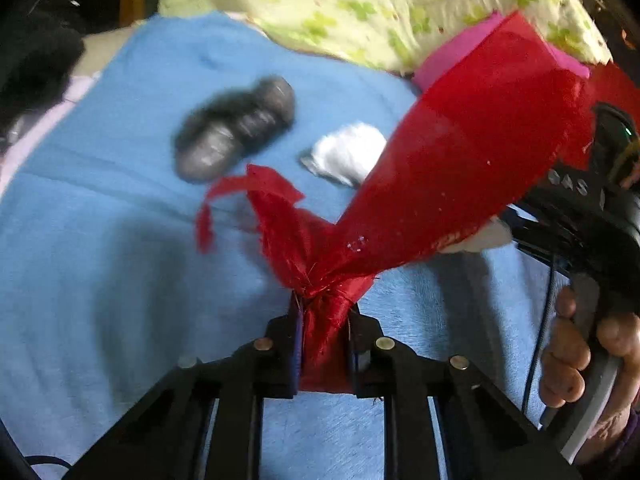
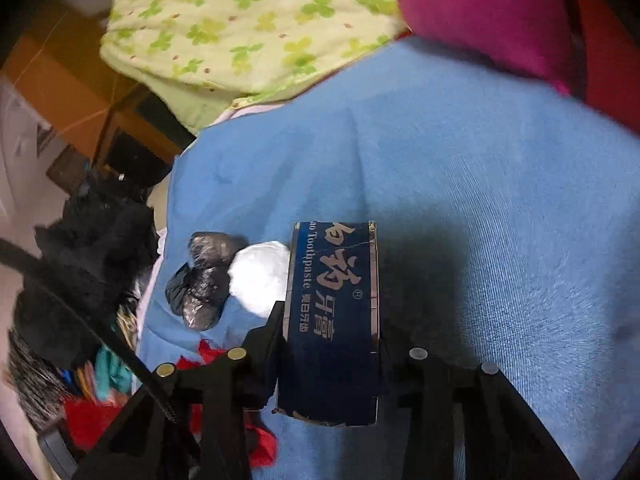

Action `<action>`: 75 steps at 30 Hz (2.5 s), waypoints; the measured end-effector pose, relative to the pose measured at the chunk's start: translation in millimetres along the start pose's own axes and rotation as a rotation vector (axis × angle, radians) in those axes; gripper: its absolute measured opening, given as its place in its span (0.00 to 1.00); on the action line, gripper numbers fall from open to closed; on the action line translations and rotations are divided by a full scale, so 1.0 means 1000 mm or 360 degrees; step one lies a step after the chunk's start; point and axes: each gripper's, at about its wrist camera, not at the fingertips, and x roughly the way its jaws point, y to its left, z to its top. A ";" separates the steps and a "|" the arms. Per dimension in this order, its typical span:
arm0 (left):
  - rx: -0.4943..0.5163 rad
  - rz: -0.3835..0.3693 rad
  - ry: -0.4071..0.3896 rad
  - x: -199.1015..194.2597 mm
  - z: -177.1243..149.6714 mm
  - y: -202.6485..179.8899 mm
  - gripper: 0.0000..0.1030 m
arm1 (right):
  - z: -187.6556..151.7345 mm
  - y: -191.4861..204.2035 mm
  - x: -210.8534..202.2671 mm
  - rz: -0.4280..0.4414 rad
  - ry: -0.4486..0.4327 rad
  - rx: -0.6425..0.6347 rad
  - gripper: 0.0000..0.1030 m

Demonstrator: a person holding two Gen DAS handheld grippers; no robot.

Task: Collect trash
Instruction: 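Grasp the red ribbon with the left tool while the right tool grasps the blue toothpaste box, then carry the red ribbon and toothpaste box over the red wastebasket with both tools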

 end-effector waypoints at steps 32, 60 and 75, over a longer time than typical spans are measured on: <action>0.0277 0.0485 -0.0693 -0.194 -0.040 -0.083 0.18 | -0.126 0.020 -0.285 -0.0191 -0.1155 -0.0349 0.40; 0.0433 0.0517 -0.0761 -0.191 -0.045 -0.136 0.18 | -0.126 -0.031 -0.320 -0.0192 -0.1227 -0.0142 0.40; 0.0475 0.0495 -0.0750 -0.188 -0.047 -0.138 0.19 | -0.127 -0.040 -0.327 -0.0216 -0.1241 -0.0092 0.41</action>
